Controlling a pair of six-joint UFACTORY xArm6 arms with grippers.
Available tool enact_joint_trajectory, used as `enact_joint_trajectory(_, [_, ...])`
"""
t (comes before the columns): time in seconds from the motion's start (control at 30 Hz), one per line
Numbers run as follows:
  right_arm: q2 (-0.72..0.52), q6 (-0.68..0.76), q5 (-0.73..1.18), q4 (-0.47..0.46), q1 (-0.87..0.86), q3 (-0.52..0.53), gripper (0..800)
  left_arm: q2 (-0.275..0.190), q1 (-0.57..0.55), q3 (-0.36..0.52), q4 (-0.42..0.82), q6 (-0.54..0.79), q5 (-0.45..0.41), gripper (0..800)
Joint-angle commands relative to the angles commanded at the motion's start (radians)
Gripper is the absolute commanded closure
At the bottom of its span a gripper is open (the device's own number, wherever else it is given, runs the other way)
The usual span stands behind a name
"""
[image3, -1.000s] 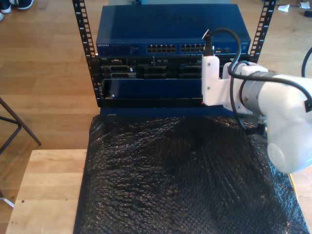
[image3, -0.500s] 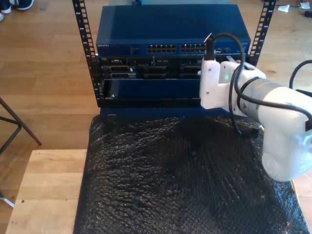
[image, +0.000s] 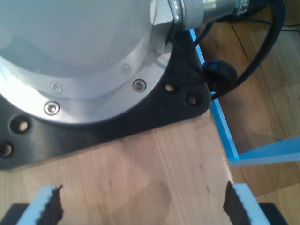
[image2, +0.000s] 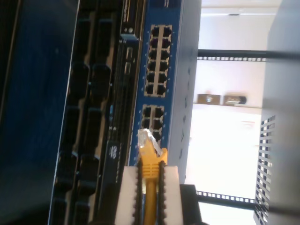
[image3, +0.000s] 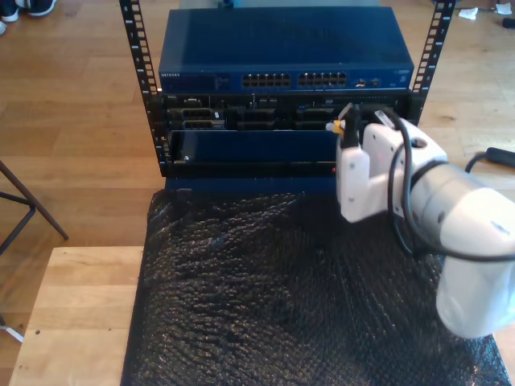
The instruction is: Grab the cable and plug it in
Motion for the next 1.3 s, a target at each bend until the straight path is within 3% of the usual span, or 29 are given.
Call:
enact_joint_trajectory(0.27, [-0.063,-0.012,0.002,-0.002,0.014,0.063,800,0.000,0.000,0.000,0.000,0.000,0.000,0])
enact_joint_trajectory(0.53, [-0.061,-0.012,0.003,0.000,0.015,0.055,800,0.000,-0.002,0.000,0.000,0.000,0.000,0])
enact_joint_trajectory(0.93, [0.092,-0.009,-0.023,0.000,0.011,-0.071,800,0.000,-0.002,0.000,0.000,0.000,0.000,0])
enact_joint_trajectory(1.17, [0.238,-0.011,-0.319,0.003,0.005,-0.109,800,0.000,0.000,0.000,0.000,0.000,0.000,0])
enact_joint_trajectory(1.3, [0.250,-0.011,-0.339,0.003,-0.018,-0.121,800,0.000,0.000,0.000,0.000,0.000,0.000,0])
